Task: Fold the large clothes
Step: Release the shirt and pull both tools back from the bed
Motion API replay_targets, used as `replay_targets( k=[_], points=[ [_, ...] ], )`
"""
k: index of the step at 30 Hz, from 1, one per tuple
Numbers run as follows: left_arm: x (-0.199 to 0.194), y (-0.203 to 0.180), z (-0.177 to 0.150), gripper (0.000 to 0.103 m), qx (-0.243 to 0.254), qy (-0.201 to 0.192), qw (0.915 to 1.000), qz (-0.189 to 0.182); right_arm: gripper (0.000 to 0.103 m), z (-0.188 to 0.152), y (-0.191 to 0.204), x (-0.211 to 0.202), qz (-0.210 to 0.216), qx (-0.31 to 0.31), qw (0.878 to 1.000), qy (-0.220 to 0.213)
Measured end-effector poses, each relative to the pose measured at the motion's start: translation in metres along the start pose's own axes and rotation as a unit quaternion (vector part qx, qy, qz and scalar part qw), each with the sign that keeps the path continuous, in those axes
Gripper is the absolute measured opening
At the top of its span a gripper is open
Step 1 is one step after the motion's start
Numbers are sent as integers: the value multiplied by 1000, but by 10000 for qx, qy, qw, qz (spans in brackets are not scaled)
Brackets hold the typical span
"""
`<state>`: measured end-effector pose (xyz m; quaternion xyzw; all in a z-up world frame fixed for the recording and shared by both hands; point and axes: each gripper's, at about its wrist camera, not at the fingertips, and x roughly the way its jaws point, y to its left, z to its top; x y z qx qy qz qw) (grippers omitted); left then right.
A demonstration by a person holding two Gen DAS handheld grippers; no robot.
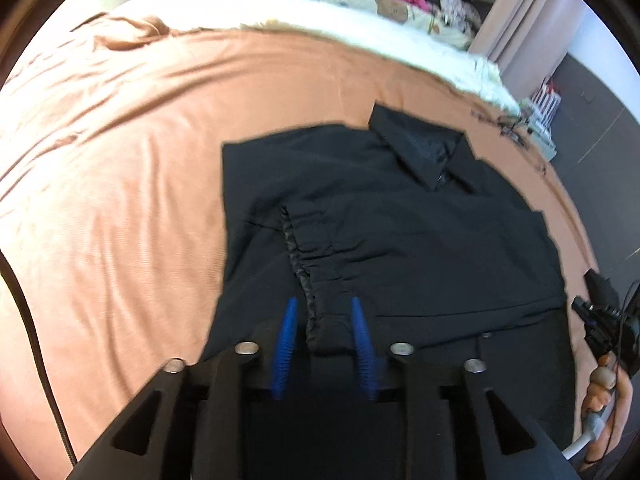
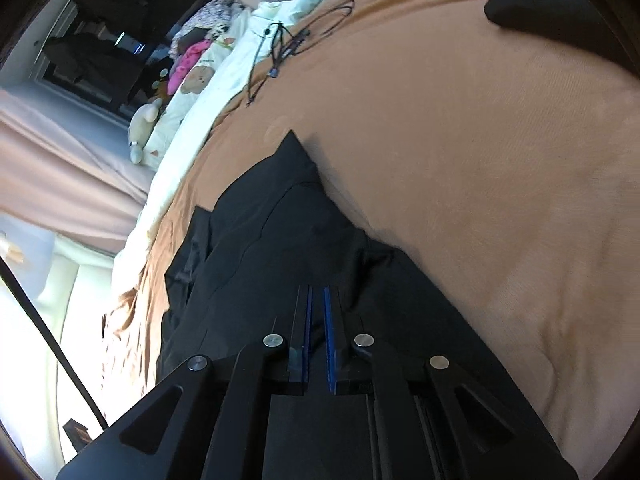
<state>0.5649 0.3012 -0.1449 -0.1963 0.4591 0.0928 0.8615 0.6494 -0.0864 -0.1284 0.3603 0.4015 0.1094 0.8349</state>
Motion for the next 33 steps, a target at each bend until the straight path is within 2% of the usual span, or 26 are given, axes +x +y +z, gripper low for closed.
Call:
replay_targets(
  k=[3, 6, 9, 12, 15, 21, 23, 26, 29, 33],
  points=[
    [-37, 1, -8, 60, -112, -348, 9992, -137, 3, -7, 2, -14, -56, -159, 9998, 136],
    [-68, -1, -19, 70, -118, -621, 9977, -252, 3, -13, 13, -32, -7, -439, 9987, 271],
    [-97, -7, -35, 76, 17, -822, 9964, -210, 3, -27, 28, -51, -294, -917, 9946, 384],
    [-124, -10, -49, 77, 93, -947, 9954, -150, 3, -42, 45, -70, -122, -1458, 9886, 367],
    [-151, -10, -63, 78, 67, -1093, 9939, -157, 3, -55, 55, -95, -347, -2048, 9781, 160],
    [-193, -16, -93, 82, 201, -1338, 9907, -120, 3, -71, 59, -137, -290, -2536, 9668, -86],
    [-202, -18, -103, 83, 216, -1358, 9904, -101, 3, -78, 59, -151, -281, -2724, 9615, -227],
    [-212, -24, -121, 83, 267, -1227, 9921, -73, 3, -93, 57, -172, -498, -3142, 9472, -401],
    [-225, -32, -142, 83, 361, -1154, 9925, -196, 3, -106, 50, -186, -403, -3317, 9423, -182],
    [-247, -36, -170, 83, 360, -1218, 9918, -142, 3, -122, 41, -222, -462, -3445, 9372, -293]
  ],
)
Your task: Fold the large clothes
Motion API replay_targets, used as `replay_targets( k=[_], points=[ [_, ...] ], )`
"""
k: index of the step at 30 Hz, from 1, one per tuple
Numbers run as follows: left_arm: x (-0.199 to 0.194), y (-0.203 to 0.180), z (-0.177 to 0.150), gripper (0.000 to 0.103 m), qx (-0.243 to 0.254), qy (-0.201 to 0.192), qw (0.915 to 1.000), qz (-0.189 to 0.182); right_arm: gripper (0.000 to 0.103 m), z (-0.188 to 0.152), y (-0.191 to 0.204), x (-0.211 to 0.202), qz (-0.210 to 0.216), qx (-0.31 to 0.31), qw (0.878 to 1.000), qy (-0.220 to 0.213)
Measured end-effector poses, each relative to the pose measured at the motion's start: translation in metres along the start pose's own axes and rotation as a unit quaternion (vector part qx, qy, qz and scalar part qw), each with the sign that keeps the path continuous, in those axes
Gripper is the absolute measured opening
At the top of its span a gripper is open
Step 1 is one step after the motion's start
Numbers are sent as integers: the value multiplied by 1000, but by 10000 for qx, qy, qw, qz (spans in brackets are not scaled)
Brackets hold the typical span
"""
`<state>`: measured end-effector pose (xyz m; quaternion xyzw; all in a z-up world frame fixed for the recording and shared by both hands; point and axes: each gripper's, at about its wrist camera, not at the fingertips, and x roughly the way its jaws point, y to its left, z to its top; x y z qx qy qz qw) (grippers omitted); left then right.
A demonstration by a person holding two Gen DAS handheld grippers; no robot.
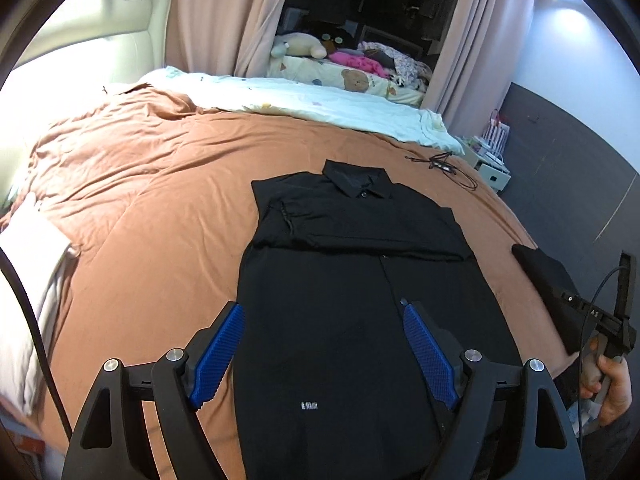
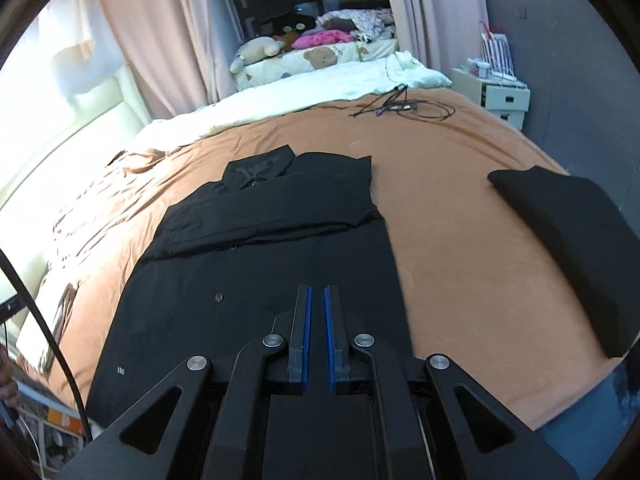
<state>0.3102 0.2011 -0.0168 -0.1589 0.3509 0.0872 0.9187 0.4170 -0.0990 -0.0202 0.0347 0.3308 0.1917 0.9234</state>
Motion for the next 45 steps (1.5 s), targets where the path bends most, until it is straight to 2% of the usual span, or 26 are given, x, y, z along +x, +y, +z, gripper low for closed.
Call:
replay_targets(
  k=[6, 10, 11, 12, 13, 14, 17, 27, 30, 34, 37, 40, 43, 45],
  points=[
    [-34, -5, -31, 83, -81, -23, 9999, -74, 3, -32, 4, -56, -101, -422, 9986, -303],
    [-60, -13, -56, 86, -7, -106, 9999, -12, 4, -55, -1, -77, -114, -555, 9981, -253],
    [-65, -15, -61, 87, 14, -121, 9999, -21, 16, -63, 0, -83, -128, -591, 9978, -257],
    [-69, -17, -67, 88, 42, -137, 9999, -25, 57, -69, 0, -89, -115, -588, 9979, -263],
    [-74, -19, -72, 89, 76, -155, 9998, -14, 85, -72, -1, -93, -77, -566, 9980, -270],
    [-78, -21, -78, 91, 103, -172, 9998, -1, 103, -80, -3, -99, 10, -529, 9980, -341],
    [-87, -23, -95, 95, 156, -184, 9997, 12, 103, -95, -9, -109, 47, -463, 9985, -302],
    [-89, -9, -134, 95, 166, -68, 9998, 33, 103, -134, -26, -117, -20, -577, 9983, -111],
    [-84, -2, -145, 95, 97, -5, 9999, 40, 103, -139, -34, -115, 86, -515, 9986, -81],
    [-73, 10, -153, 95, -54, 83, 9999, -19, 103, -145, -44, -108, -57, -405, 9992, 0],
    [-60, 19, -159, 95, -118, 167, 9998, 51, 103, -146, -47, -99, 259, -265, 9993, 104],
    [-47, 28, -163, 95, -259, 285, 9992, -62, 103, -145, -52, -86, 214, -168, 9994, 195],
    [-28, 38, -167, 85, -415, 460, 9980, -77, 102, -144, -58, -73, 411, 34, 9988, 253],
    [-12, 46, -170, 72, -552, 650, 9963, -135, 90, -141, -61, -65, 485, 126, 9983, 310]
  ],
)
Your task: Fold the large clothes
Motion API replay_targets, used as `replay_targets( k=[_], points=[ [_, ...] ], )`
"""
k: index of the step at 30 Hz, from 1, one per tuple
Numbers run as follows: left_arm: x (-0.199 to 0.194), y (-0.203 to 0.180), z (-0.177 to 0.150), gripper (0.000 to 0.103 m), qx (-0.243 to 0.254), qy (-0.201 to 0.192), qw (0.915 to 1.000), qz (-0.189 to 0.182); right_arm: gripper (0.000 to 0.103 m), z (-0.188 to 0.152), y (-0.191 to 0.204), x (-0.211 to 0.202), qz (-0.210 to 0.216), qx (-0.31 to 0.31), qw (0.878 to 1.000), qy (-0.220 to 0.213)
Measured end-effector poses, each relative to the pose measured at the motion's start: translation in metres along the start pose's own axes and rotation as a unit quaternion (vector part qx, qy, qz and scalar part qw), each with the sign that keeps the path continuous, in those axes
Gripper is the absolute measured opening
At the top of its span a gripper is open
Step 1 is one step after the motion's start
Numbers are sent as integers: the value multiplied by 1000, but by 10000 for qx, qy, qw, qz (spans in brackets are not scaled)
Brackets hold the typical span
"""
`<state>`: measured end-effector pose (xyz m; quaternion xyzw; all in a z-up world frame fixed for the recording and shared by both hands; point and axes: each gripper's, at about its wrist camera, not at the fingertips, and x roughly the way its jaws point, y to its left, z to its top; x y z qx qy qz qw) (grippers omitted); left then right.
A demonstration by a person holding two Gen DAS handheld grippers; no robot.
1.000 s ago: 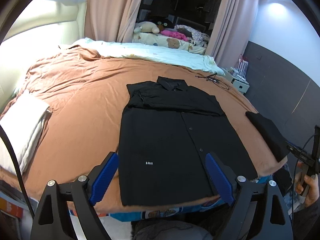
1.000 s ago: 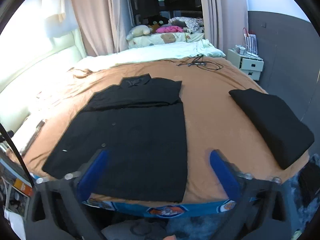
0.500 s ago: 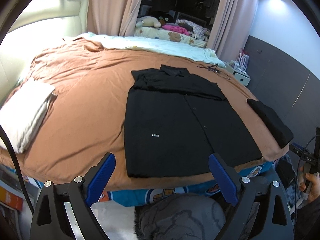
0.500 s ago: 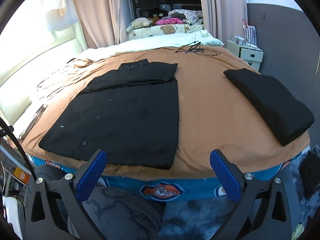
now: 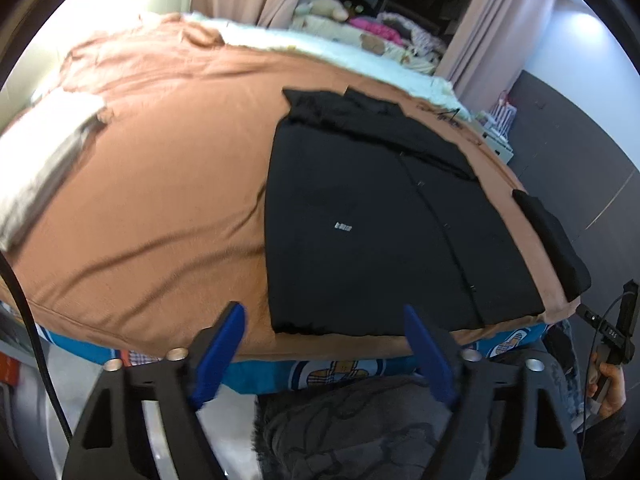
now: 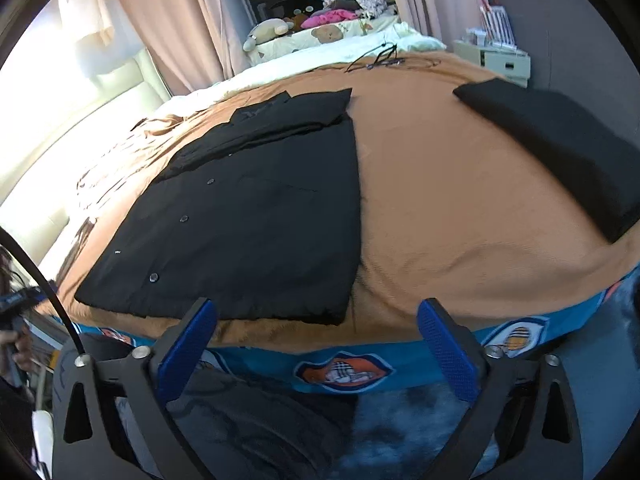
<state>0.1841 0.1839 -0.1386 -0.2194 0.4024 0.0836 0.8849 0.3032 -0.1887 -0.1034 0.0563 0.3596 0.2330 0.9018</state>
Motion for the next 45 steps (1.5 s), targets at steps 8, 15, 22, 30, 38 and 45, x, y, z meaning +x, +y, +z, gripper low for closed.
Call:
replay_targets(
  k=[8, 15, 22, 30, 38, 45],
  points=[
    [50, 28, 8, 57, -421, 459, 9979, -159, 71, 18, -23, 46, 219, 364, 9978, 506],
    [81, 36, 17, 47, -615, 773, 9947, -301, 50, 22, -48, 73, 533, 862, 9917, 796],
    [98, 47, 27, 32, -972, 844, 9904, -508, 50, 27, -77, 90, 1250, 1447, 9776, 884],
    [97, 55, 18, 31, -1411, 947, 9804, -994, 50, 16, -103, 92, 1944, 1940, 9567, 962],
    [92, 62, 6, 31, -1825, 1087, 9665, -1438, 50, 6, -119, 99, 2222, 2245, 9442, 939],
    [95, 56, 12, 16, -1797, 994, 9710, -1223, 14, 7, -123, 99, 1840, 2383, 9503, 798]
  ],
)
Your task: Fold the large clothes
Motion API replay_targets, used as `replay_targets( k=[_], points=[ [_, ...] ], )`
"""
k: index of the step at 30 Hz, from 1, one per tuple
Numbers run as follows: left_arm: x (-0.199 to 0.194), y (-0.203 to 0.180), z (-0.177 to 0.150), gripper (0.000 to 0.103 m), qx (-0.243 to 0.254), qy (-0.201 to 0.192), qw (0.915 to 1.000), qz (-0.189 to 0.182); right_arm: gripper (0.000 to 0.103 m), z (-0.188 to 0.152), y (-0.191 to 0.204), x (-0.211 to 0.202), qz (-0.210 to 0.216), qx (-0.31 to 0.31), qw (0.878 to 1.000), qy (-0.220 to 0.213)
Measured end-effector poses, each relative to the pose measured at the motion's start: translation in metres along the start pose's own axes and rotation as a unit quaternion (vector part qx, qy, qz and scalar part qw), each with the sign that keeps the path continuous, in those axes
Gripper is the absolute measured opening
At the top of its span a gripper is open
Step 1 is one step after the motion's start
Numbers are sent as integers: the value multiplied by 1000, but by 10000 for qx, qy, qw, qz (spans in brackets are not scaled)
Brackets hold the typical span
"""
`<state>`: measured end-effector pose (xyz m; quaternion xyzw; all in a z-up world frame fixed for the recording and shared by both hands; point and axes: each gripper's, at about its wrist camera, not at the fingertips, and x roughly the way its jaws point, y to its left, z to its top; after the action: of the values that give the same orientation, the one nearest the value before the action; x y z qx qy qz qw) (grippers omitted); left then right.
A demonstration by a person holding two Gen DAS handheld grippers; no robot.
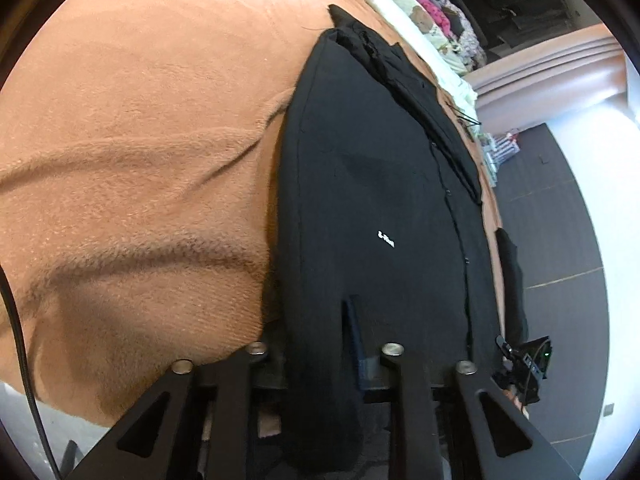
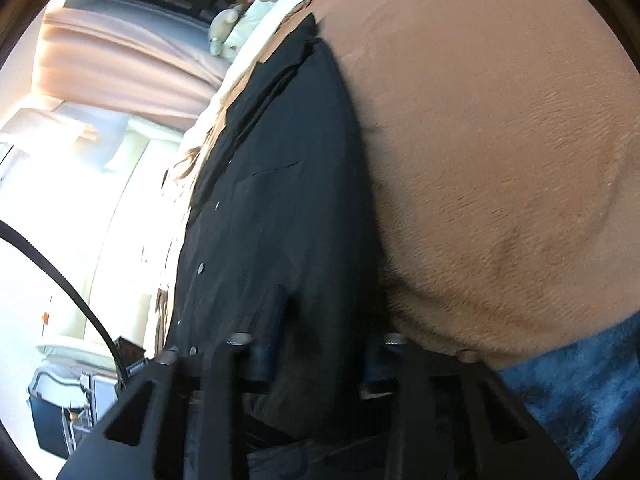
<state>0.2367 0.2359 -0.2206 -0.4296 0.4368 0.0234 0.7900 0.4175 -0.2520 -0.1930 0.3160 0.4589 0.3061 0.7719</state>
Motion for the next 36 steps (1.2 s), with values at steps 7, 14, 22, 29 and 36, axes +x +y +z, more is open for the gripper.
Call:
replay_targets(
  k=[7, 14, 22, 29, 36],
  points=[
    [-20, -10, -2, 4, 133, -302, 9994, -56, 2, -7, 22, -30, 38, -379, 9986, -355],
    [-55, -37, -3, 2, 309, -589, 9973, -297, 2, -27, 46, -56, 306, -656, 9955, -607],
    [-103, -59, -19, 2, 496, -927, 9929, -560, 2, -55, 52, -92, 603, -780, 9921, -780],
    [-131, -73, -42, 2, 601, -1151, 9892, -679, 2, -88, 49, -118, 783, -945, 9884, -900],
    [-160, -70, -81, 2, 723, -1295, 9860, -762, 2, -108, 32, -135, 976, -963, 9857, -984]
  ],
)
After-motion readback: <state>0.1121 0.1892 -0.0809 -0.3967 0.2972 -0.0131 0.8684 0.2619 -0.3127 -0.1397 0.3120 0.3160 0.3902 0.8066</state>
